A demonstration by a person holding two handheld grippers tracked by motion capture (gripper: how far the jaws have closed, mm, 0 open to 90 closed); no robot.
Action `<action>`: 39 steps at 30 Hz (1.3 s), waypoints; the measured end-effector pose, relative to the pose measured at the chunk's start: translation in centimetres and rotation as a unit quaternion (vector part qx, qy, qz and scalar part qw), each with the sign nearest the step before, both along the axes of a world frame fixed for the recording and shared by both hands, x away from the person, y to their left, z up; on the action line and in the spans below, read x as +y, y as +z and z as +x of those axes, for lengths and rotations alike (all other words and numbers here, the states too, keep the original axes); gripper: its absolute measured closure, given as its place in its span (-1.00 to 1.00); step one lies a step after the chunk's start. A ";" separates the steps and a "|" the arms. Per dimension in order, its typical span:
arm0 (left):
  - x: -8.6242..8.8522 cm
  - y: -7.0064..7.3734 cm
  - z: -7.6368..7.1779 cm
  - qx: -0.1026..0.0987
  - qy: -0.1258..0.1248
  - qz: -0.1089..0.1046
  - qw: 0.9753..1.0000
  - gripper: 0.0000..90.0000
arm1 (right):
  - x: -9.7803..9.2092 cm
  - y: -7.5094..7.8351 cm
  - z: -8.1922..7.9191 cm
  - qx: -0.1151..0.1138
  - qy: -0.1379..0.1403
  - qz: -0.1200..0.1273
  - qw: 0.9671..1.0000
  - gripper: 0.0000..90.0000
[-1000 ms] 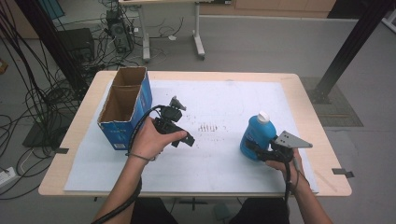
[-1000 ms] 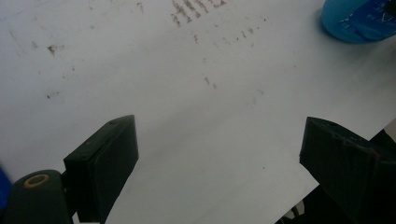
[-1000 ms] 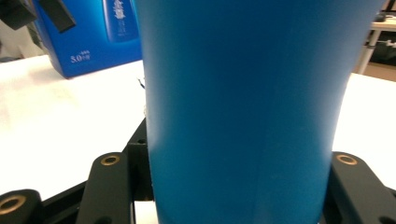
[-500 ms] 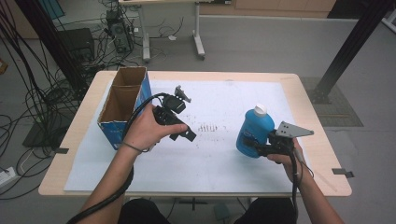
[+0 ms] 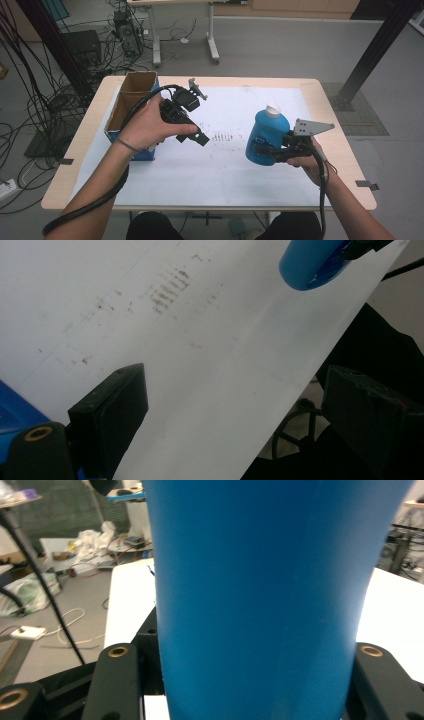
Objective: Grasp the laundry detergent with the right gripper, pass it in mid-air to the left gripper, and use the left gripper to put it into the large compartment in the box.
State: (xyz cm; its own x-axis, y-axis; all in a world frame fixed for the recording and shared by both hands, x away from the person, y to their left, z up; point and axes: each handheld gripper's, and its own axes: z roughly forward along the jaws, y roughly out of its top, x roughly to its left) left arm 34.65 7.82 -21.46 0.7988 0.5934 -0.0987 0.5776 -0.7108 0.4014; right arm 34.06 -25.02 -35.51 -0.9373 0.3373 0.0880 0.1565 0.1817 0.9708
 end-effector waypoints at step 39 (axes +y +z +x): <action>-3.7 5.5 -2.3 -0.006 -0.172 0.026 0.985 -0.74 | 5.7 3.7 -0.7 -0.003 0.174 -0.032 0.984 -0.03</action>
